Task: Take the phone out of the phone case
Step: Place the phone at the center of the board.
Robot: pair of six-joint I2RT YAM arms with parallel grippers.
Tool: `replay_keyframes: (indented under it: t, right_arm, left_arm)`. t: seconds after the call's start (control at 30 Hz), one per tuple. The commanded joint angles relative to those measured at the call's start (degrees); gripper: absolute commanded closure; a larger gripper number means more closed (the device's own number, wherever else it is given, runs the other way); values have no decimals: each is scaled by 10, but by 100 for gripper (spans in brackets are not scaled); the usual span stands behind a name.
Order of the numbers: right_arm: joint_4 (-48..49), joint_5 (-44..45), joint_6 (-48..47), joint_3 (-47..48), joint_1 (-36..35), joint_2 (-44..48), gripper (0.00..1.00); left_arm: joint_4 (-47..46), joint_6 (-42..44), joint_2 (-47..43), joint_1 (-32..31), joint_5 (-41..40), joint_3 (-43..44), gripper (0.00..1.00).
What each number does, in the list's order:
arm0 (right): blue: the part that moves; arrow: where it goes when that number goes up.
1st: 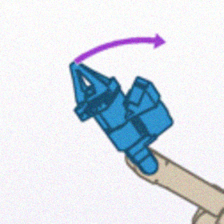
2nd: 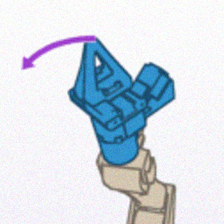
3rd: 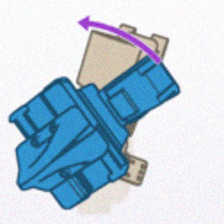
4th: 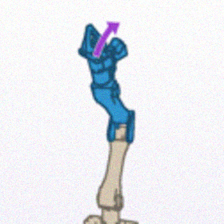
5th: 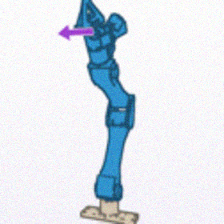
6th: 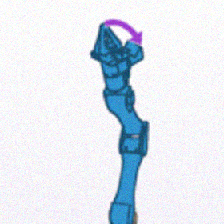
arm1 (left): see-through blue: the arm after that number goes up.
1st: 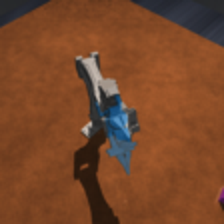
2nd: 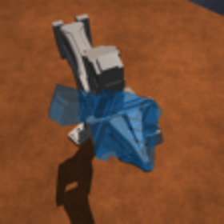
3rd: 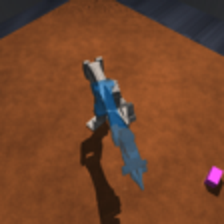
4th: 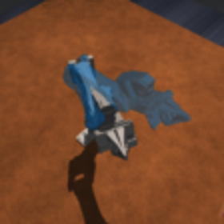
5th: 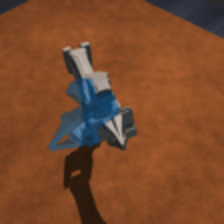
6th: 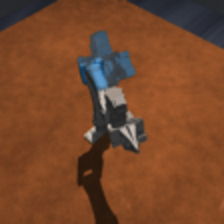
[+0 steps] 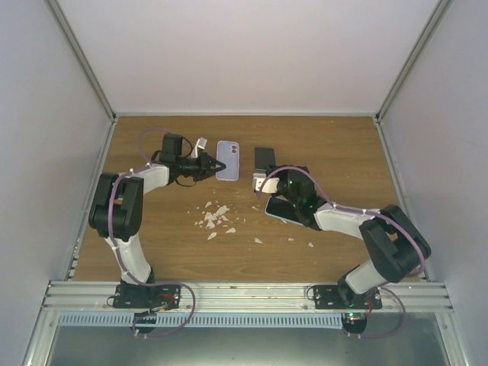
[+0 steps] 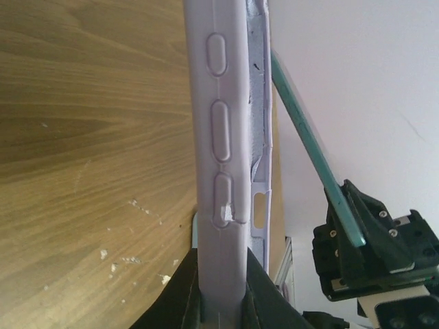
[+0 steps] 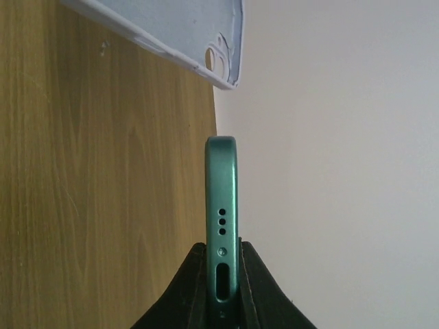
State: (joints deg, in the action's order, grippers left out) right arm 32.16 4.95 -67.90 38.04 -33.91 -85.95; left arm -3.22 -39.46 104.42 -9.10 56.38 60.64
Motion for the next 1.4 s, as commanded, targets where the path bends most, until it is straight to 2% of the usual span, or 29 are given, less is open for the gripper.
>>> replay_keyframes:
  t: [0.0, 0.27, 0.4, 0.77, 0.87, 0.97, 1.13, 1.23, 1.37]
  right_arm:
    - [184, -31, -72, -23, 9, -41, 100]
    - [344, -47, -120, -61, 15, -131, 100]
    - [392, -42, -130, -59, 16, -177, 99]
    - [401, -14, -126, -10, 18, -261, 97]
    - [390, -19, -126, 0, 23, -275, 87]
    - [373, -25, -121, 6, 26, -275, 73]
    - [326, -33, -107, 15, 28, -261, 59]
    - [263, -46, -91, 21, 28, -236, 46]
    - [132, -72, -66, 47, 37, -211, 32]
  left_arm:
    - [-13, 16, 41, -13, 14, 47, 100]
    - [15, 20, 102, -27, -11, 99, 100]
    - [19, 13, 132, -36, -23, 122, 100]
    - [47, -6, 203, -41, -54, 174, 100]
    - [52, -4, 209, -42, -54, 175, 100]
    - [55, -2, 211, -41, -52, 176, 100]
    - [56, -4, 215, -44, -51, 178, 100]
    - [59, -1, 213, -46, -53, 179, 100]
    - [61, 0, 213, -51, -54, 179, 100]
